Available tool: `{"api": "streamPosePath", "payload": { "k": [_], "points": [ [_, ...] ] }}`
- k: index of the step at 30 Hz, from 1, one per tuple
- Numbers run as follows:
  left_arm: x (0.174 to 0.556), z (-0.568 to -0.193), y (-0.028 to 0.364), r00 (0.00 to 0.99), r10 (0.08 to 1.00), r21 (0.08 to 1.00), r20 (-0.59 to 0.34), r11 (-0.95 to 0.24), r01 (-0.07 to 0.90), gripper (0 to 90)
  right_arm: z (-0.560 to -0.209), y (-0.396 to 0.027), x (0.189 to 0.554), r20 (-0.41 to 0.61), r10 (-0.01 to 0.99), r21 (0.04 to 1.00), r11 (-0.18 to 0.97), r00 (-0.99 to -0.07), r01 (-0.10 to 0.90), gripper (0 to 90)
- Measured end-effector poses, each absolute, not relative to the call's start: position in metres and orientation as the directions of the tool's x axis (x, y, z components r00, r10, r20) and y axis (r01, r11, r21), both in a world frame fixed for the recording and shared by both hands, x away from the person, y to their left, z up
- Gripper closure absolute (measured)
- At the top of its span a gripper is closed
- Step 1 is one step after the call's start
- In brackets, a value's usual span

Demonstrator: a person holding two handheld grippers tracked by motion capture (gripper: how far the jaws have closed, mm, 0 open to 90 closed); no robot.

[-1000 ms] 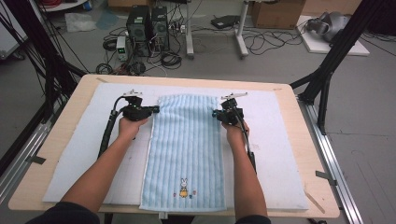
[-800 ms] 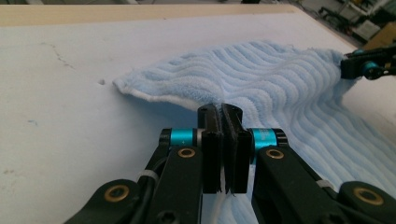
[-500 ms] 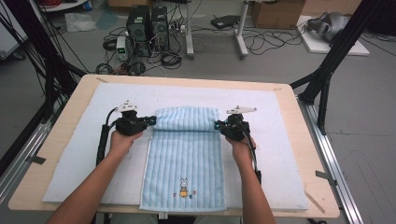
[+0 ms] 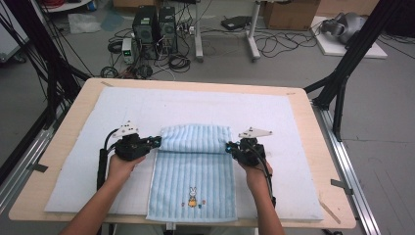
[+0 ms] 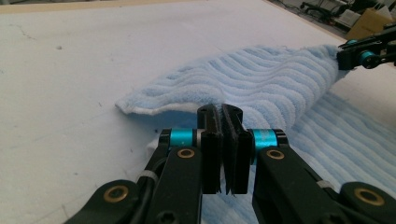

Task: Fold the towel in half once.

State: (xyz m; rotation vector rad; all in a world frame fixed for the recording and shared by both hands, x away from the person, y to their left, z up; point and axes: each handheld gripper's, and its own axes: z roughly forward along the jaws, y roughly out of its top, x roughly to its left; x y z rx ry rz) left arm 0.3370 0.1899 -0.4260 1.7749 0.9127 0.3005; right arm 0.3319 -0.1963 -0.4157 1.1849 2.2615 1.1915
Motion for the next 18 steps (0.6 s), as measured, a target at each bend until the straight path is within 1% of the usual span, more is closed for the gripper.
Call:
{"api": "streamPosePath", "payload": {
  "k": [3,8,10,11,12,13,14,16,17,18],
  "points": [
    [0.329,-0.428,0.19,0.68,0.698,0.889,-0.224,-0.14,0.437,86.0,-0.416,-0.197,0.327,0.09,0.79,0.792,0.312,-0.606,0.524,83.4],
    [0.319,-0.437,0.189,0.699,0.684,0.875,-0.207,-0.189,0.445,85.6,-0.423,-0.198,0.322,0.098,0.784,0.773,0.328,-0.613,0.543,83.2],
    [0.316,-0.441,0.188,0.701,0.682,0.869,-0.21,-0.198,0.453,85.1,-0.426,-0.198,0.32,0.101,0.785,0.762,0.333,-0.611,0.555,81.4],
    [0.315,-0.442,0.187,0.695,0.689,0.864,-0.208,-0.204,0.461,82.6,-0.428,-0.198,0.32,0.099,0.787,0.757,0.337,-0.609,0.559,75.6],
    [0.316,-0.443,0.187,0.683,0.7,0.859,-0.211,-0.2,0.471,76.0,-0.43,-0.198,0.32,0.108,0.794,0.754,0.326,-0.598,0.57,67.8],
    [0.319,-0.442,0.188,0.672,0.709,0.855,-0.213,-0.198,0.48,65.7,-0.43,-0.199,0.32,0.11,0.802,0.758,0.315,-0.587,0.572,63.5],
    [0.321,-0.441,0.188,0.655,0.722,0.855,-0.222,-0.18,0.487,58.8,-0.431,-0.2,0.319,0.116,0.811,0.764,0.296,-0.574,0.573,60.0],
    [0.327,-0.437,0.191,0.618,0.751,0.857,-0.233,-0.141,0.495,51.3,-0.429,-0.202,0.316,0.116,0.827,0.78,0.267,-0.55,0.566,50.0],
    [0.331,-0.435,0.193,0.6,0.76,0.851,-0.249,-0.124,0.51,48.5,-0.429,-0.204,0.314,0.116,0.833,0.786,0.256,-0.541,0.563,48.2],
    [0.335,-0.432,0.194,0.591,0.763,0.85,-0.262,-0.108,0.515,48.0,-0.428,-0.205,0.313,0.126,0.834,0.791,0.242,-0.537,0.562,46.6]
  ]
}}
